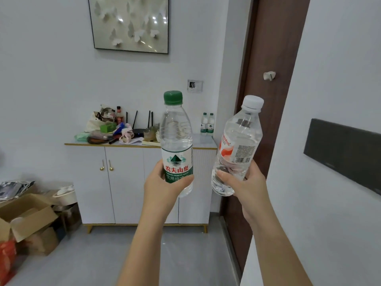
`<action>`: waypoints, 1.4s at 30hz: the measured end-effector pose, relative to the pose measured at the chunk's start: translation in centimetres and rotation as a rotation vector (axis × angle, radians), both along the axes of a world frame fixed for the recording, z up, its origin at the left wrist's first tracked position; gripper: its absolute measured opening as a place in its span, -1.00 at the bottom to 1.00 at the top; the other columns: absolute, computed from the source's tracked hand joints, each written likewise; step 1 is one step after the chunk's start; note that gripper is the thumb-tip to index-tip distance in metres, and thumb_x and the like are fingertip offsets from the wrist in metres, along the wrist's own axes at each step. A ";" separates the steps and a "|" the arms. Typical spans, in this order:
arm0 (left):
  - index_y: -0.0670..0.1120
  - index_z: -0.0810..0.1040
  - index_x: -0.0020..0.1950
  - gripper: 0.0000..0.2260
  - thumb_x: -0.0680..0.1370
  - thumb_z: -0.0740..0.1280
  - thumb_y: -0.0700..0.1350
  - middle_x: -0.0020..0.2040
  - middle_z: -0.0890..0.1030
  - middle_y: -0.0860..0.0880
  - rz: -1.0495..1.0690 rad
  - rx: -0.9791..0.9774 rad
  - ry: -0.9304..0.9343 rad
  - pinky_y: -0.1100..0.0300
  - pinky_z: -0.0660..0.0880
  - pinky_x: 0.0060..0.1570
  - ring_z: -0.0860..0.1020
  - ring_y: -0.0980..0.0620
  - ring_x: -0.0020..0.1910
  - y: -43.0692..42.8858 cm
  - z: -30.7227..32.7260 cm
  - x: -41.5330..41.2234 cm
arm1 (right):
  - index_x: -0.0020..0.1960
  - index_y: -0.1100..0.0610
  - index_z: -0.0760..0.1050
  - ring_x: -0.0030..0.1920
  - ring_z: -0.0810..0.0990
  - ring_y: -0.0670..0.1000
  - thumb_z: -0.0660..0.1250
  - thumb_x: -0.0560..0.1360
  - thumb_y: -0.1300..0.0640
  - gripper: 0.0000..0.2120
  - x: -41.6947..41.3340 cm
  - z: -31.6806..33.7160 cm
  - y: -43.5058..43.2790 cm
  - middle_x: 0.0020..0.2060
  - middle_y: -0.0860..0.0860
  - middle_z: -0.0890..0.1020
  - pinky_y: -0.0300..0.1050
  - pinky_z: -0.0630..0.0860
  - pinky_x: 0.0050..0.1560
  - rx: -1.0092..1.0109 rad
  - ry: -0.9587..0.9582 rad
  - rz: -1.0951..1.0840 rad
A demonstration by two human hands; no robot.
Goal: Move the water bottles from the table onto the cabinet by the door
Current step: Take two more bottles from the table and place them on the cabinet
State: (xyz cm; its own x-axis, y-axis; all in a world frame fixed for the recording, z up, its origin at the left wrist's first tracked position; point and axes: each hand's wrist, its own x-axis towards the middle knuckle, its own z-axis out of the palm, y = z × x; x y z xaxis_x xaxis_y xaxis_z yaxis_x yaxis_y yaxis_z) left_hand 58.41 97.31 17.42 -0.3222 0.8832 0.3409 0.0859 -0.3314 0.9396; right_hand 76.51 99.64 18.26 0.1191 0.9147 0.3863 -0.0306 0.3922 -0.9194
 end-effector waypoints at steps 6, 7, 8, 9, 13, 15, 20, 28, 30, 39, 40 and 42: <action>0.04 0.57 0.16 -0.55 0.34 0.57 -0.21 -0.02 0.68 0.16 -0.052 0.040 0.015 0.32 0.53 -0.12 0.63 0.26 -0.06 12.7 2.2 -3.6 | 0.24 -0.03 0.53 0.05 0.68 -0.11 0.56 0.35 0.28 -0.47 -4.1 1.3 11.6 0.03 -0.13 0.70 -0.07 0.59 0.11 0.024 -0.011 -0.008; 0.05 0.56 0.17 -0.54 0.34 0.57 -0.21 -0.01 0.68 0.16 -0.054 0.045 0.014 0.32 0.53 -0.11 0.63 0.26 -0.05 14.4 2.2 -4.1 | 0.23 -0.03 0.54 0.04 0.68 -0.11 0.56 0.35 0.30 -0.48 -4.5 1.3 13.2 0.02 -0.12 0.71 -0.09 0.59 0.09 0.027 -0.003 -0.013; 0.05 0.56 0.18 -0.54 0.34 0.57 -0.21 0.00 0.68 0.16 -0.056 0.045 0.011 0.31 0.54 -0.11 0.63 0.25 -0.04 16.1 2.1 -4.5 | 0.22 -0.02 0.54 0.03 0.69 -0.11 0.55 0.35 0.32 -0.49 -5.0 1.2 14.7 0.01 -0.12 0.71 -0.12 0.60 0.06 0.024 0.004 -0.017; 0.05 0.56 0.18 -0.53 0.33 0.57 -0.21 0.00 0.68 0.16 -0.055 0.043 0.006 0.30 0.54 -0.10 0.63 0.24 -0.04 17.6 1.9 -4.9 | 0.21 -0.02 0.54 0.02 0.69 -0.11 0.55 0.35 0.33 -0.49 -5.3 1.0 16.1 0.00 -0.12 0.71 -0.14 0.60 0.04 0.017 0.011 -0.021; 0.06 0.56 0.14 -0.56 0.33 0.57 -0.21 -0.04 0.68 0.16 -0.050 0.019 -0.015 0.35 0.52 -0.17 0.63 0.26 -0.08 22.8 0.8 -6.0 | 0.23 -0.01 0.54 0.02 0.69 -0.11 0.56 0.34 0.32 -0.47 -6.4 0.0 21.5 0.01 -0.10 0.71 -0.14 0.60 0.04 -0.010 0.028 -0.033; 0.06 0.57 0.13 -0.57 0.33 0.56 -0.22 -0.05 0.68 0.16 -0.050 0.007 -0.019 0.34 0.52 -0.17 0.63 0.25 -0.08 25.4 0.4 -6.3 | 0.22 -0.02 0.54 0.02 0.69 -0.12 0.55 0.34 0.32 -0.48 -6.8 -0.5 23.9 0.01 -0.11 0.71 -0.13 0.59 0.06 -0.023 0.038 -0.031; 0.05 0.56 0.17 -0.55 0.34 0.56 -0.21 -0.02 0.67 0.15 -0.035 -0.013 -0.001 0.33 0.54 -0.16 0.63 0.25 -0.07 32.1 -0.6 -6.7 | 0.25 0.02 0.53 0.04 0.69 -0.08 0.54 0.35 0.36 -0.46 -7.3 -1.9 30.7 0.03 -0.07 0.71 -0.14 0.60 0.05 -0.045 0.063 -0.002; 0.02 0.55 0.17 -0.53 0.32 0.57 -0.23 0.01 0.67 0.10 -0.010 0.011 0.021 0.26 0.57 -0.10 0.64 0.17 -0.02 45.8 -1.8 -5.4 | 0.21 0.00 0.54 0.00 0.70 -0.10 0.55 0.34 0.36 -0.47 -6.2 -3.5 44.6 -0.01 -0.09 0.72 -0.20 0.61 -0.02 -0.020 0.068 -0.007; 0.01 0.55 0.15 -0.55 0.32 0.57 -0.23 -0.02 0.67 0.10 0.001 0.011 0.031 0.31 0.56 -0.15 0.64 0.17 -0.05 49.5 -1.4 -5.0 | 0.22 0.02 0.54 0.01 0.70 -0.08 0.55 0.33 0.36 -0.47 -5.6 -3.2 48.4 0.00 -0.07 0.72 -0.16 0.61 0.02 -0.012 0.066 -0.010; 0.02 0.54 0.17 -0.51 0.31 0.58 -0.22 -0.02 0.66 0.11 0.041 -0.054 0.073 0.27 0.57 -0.10 0.62 0.20 -0.05 64.5 -3.7 -3.8 | 0.13 -0.07 0.54 0.00 0.70 -0.06 0.56 0.32 0.35 -0.49 -3.4 -4.4 64.7 -0.03 -0.09 0.72 -0.01 0.61 0.09 -0.035 0.029 -0.025; 0.02 0.54 0.18 -0.51 0.31 0.58 -0.22 -0.01 0.66 0.12 0.042 -0.067 0.080 0.28 0.57 -0.10 0.62 0.20 -0.05 65.8 -4.2 -3.8 | 0.14 -0.06 0.54 0.01 0.70 -0.05 0.57 0.31 0.34 -0.49 -3.5 -4.9 66.1 -0.02 -0.08 0.72 0.03 0.61 0.11 -0.053 0.024 -0.026; 0.03 0.53 0.18 -0.51 0.31 0.57 -0.22 -0.02 0.65 0.13 0.044 -0.093 0.088 0.30 0.54 -0.13 0.61 0.22 -0.05 68.4 -5.0 -3.8 | 0.16 -0.04 0.54 0.01 0.70 -0.04 0.57 0.31 0.34 -0.48 -3.7 -6.1 69.0 -0.01 -0.06 0.72 0.09 0.61 0.14 -0.087 0.015 -0.031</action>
